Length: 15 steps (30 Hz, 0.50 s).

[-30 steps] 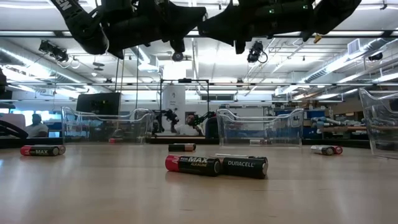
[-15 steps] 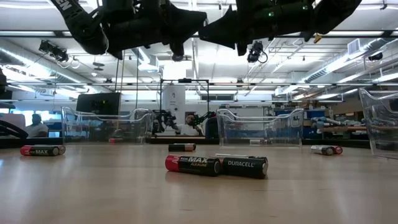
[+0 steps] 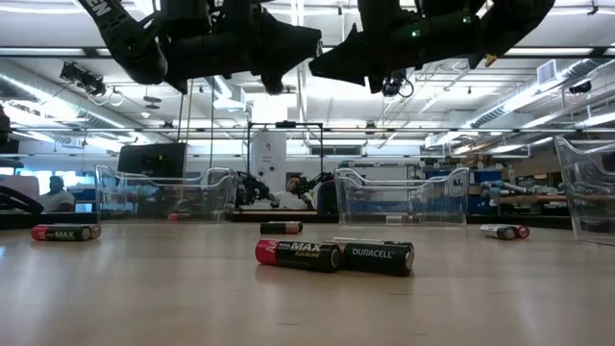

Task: Sort batteries
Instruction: Put the silver battery into the top right transparent bin

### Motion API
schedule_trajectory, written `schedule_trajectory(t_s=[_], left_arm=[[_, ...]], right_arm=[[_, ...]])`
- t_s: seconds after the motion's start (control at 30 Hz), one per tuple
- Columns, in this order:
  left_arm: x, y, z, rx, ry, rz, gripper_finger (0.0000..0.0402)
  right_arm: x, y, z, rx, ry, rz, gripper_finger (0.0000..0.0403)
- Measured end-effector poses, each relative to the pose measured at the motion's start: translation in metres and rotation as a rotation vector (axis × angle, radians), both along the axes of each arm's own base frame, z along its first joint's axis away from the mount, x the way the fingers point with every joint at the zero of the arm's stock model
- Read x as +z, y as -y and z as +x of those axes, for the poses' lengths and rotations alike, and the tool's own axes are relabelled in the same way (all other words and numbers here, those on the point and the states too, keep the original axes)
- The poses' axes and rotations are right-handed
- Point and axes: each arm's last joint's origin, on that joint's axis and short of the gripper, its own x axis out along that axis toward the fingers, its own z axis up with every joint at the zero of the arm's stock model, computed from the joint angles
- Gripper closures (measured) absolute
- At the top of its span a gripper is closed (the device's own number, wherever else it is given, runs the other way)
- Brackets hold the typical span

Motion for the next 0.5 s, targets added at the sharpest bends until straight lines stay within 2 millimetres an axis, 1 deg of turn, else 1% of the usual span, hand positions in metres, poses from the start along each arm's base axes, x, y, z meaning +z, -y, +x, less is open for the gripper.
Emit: schedule_trajectory(t_s=[0.37,0.43,0.5], left_arm=[[-0.003,-0.01,-0.001,0.099,-0.024,0.061,0.0277],[-0.005,-0.014,-0.002,0.127,-0.046,0.071,0.0277],[-0.006,-0.019,-0.003,0.156,-0.062,0.071,0.0277]], right_arm=[[-0.001,0.022,-0.004,-0.055,-0.033,0.007,0.0338],[-0.001,0.027,-0.005,-0.071,-0.063,0.01,0.0338],[0.005,0.034,-0.007,-0.094,-0.115,0.012,0.0338]])
